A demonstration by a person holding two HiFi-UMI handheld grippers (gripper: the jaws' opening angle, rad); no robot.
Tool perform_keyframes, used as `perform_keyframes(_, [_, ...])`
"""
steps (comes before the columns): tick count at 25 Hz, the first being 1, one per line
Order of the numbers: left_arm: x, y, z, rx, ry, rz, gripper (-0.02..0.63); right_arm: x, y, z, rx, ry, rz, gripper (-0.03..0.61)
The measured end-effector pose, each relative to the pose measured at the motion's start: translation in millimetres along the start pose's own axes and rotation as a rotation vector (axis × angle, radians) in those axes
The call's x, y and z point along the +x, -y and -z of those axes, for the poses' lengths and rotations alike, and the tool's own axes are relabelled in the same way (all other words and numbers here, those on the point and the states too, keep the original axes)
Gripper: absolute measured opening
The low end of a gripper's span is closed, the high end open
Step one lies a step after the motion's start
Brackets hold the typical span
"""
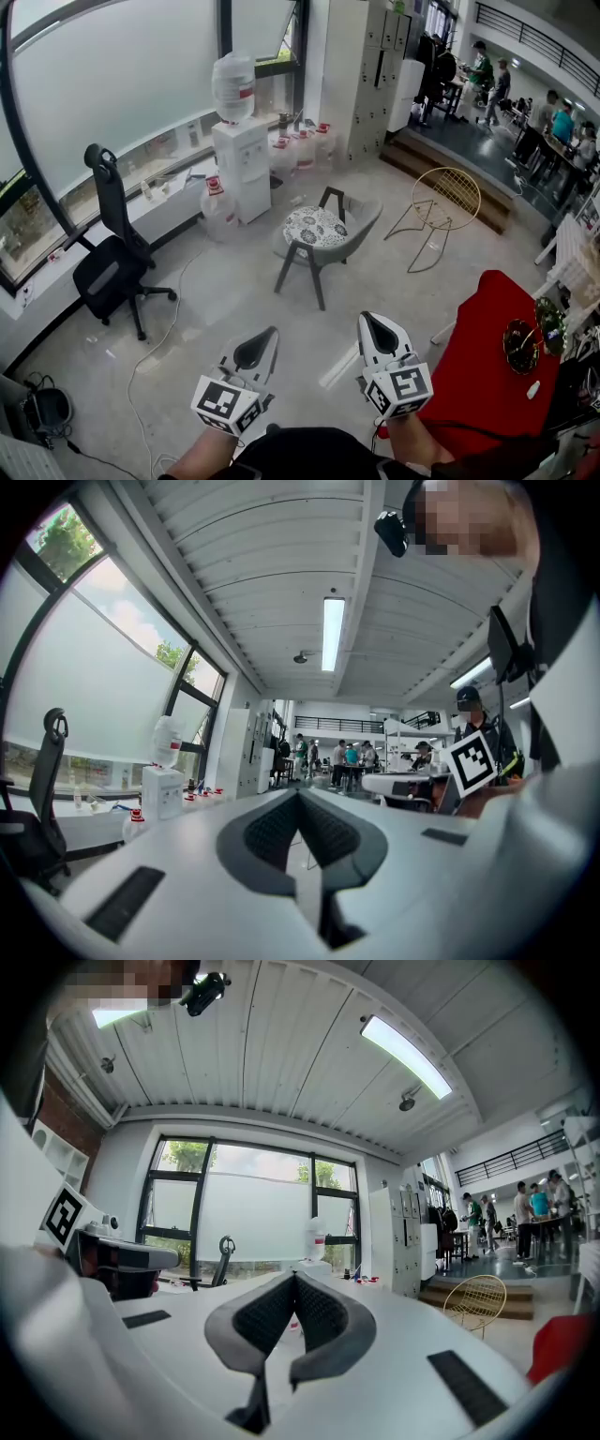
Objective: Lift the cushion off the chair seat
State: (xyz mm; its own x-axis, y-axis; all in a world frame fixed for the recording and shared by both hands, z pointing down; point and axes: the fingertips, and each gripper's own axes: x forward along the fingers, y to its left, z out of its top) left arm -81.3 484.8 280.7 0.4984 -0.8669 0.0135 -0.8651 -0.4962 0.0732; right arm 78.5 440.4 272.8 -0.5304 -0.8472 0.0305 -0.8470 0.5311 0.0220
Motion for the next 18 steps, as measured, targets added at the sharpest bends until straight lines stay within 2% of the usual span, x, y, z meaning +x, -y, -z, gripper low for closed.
perform_keyframes(4, [-8,-13,4,-0.019,-0.004,0.005,0.008,7,-13,-8,-0.007,0.025,-0.005,0.005])
perform_keyframes(11, [-21,-48,1,-0.002,0.004,0.024,0.008,28,-41,-9,-0.053,0.013,0.003,0.005])
perform_keyframes(18, [-12,-67,2,-0.023,0.018,0.030,0.008,45,-43,-11,-0.067,0.007,0.011,0.005])
